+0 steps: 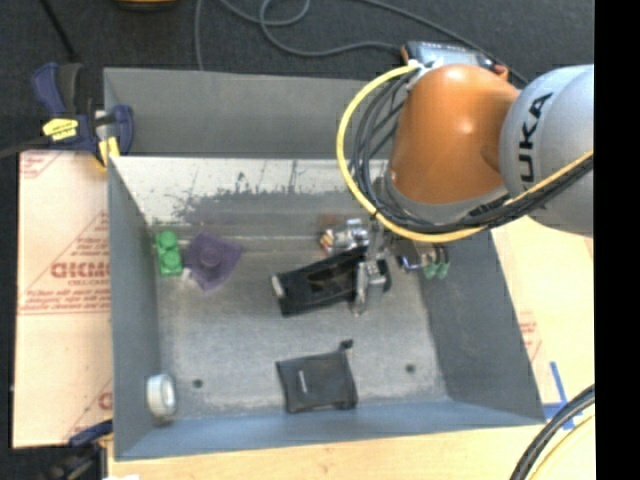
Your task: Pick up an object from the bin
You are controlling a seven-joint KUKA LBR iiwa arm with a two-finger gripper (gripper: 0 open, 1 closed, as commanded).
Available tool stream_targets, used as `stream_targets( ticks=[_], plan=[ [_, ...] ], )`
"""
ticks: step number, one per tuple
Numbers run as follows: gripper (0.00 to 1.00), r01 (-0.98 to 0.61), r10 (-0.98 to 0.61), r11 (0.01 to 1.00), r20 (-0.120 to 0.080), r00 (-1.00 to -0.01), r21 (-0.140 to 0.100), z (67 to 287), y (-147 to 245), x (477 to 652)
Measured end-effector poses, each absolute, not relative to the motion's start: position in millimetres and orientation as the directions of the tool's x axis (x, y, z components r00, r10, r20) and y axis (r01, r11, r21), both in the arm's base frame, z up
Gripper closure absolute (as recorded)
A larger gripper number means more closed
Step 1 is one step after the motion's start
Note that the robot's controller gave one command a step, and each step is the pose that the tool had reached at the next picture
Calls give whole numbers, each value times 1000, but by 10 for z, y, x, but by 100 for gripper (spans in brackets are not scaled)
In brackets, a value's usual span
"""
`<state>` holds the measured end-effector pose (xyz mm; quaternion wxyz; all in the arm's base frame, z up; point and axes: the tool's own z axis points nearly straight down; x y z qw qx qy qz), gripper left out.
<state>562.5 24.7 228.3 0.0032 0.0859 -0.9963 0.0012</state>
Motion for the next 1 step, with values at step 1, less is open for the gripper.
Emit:
stream_targets(
  ticks=[1],
  plan=[
    [100, -181, -181, 983, 7, -983, 0, 2879, 290, 5617]
  ],
)
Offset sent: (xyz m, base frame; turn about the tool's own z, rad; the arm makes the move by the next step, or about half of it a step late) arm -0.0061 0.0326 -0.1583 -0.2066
